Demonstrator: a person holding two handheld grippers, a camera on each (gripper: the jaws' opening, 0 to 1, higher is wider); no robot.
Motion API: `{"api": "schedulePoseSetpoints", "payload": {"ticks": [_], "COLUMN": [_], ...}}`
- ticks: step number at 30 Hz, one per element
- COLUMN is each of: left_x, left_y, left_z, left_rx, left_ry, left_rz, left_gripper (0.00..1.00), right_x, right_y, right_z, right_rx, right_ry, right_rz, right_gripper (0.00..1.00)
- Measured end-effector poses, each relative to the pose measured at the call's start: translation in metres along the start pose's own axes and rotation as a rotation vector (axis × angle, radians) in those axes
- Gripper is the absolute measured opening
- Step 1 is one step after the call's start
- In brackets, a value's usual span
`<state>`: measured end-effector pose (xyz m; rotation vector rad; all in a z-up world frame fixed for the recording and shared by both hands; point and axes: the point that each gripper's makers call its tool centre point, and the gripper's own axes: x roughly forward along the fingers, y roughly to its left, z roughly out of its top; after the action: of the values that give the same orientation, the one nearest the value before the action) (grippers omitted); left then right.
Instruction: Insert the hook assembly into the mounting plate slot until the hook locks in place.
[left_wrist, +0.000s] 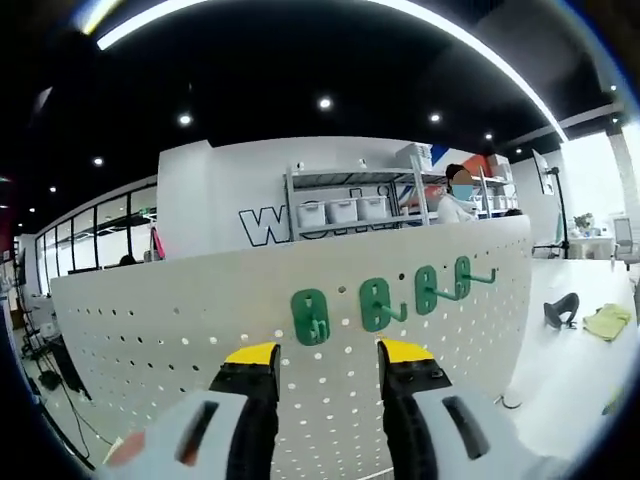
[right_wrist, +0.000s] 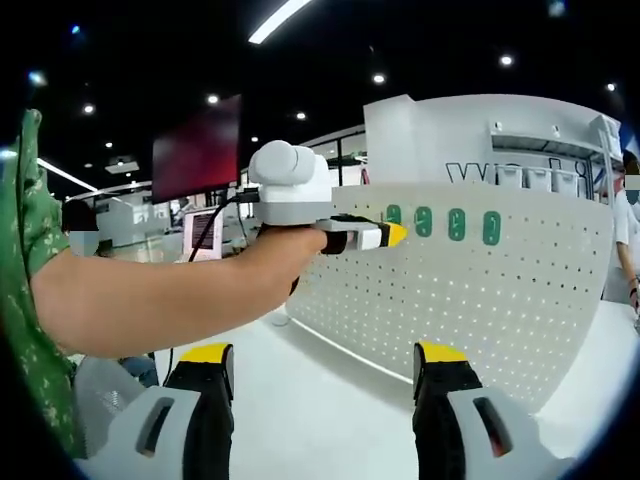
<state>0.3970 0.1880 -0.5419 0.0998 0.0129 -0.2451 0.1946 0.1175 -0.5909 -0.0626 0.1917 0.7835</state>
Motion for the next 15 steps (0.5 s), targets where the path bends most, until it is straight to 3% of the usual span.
{"api": "schedulePoseSetpoints", "payload": {"ticks": [6, 15], "left_x": [-0.003, -0.01], "left_y": [-0.004, -0.003], "left_z": [-0.004, -0.014], "left_rx": [-0.033, -0.039], "left_ry": [0.016, 0.033], "left_rz": [-0.04, -0.06], "left_gripper": [0.4, 0.5], "right_x": [0.001, -0.002], "right_y": [0.002, 0.001], "right_z": [0.001, 0.003], "right_rx": [-0.004, -0.003], "right_ry": [-0.002, -0.011], "right_rz": [0.001, -0.018], "right_gripper": [0.75, 0.75]}}
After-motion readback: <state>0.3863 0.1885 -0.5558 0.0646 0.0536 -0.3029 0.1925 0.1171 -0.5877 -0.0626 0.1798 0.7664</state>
